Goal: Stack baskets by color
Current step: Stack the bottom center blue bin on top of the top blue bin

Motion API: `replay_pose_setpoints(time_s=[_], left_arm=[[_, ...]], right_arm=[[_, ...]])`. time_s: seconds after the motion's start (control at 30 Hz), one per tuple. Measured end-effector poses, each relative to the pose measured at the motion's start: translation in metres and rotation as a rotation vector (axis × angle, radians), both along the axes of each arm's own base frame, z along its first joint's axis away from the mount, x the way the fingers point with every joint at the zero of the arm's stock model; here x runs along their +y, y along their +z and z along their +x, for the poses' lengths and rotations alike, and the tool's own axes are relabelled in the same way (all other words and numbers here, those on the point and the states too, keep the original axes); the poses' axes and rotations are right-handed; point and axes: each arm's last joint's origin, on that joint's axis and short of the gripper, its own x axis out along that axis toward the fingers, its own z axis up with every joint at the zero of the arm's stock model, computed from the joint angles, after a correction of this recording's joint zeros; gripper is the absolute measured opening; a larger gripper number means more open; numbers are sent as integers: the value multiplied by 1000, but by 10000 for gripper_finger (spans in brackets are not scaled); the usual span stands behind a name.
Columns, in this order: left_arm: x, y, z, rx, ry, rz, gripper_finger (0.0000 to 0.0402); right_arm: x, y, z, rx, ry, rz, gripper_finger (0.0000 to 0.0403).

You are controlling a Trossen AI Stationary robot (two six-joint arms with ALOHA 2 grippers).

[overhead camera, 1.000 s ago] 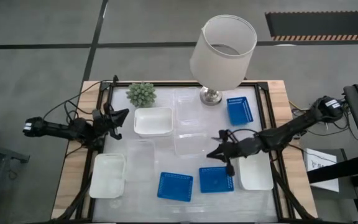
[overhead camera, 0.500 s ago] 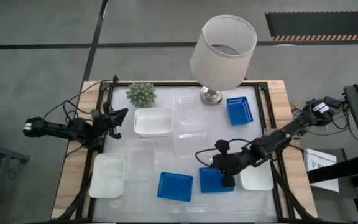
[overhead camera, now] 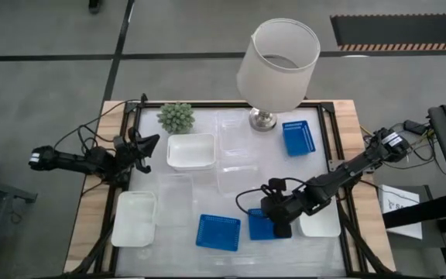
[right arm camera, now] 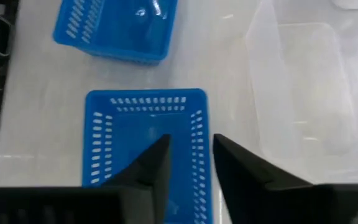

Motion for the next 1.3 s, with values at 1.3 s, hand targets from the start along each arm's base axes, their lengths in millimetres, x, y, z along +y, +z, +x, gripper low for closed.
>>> replay_pose_setpoints(time_s=[1.3], left_arm=[[0,-1,1,10,-3,2,0]], right_arm=[[-13,-74,3,247,-39,-149,151]])
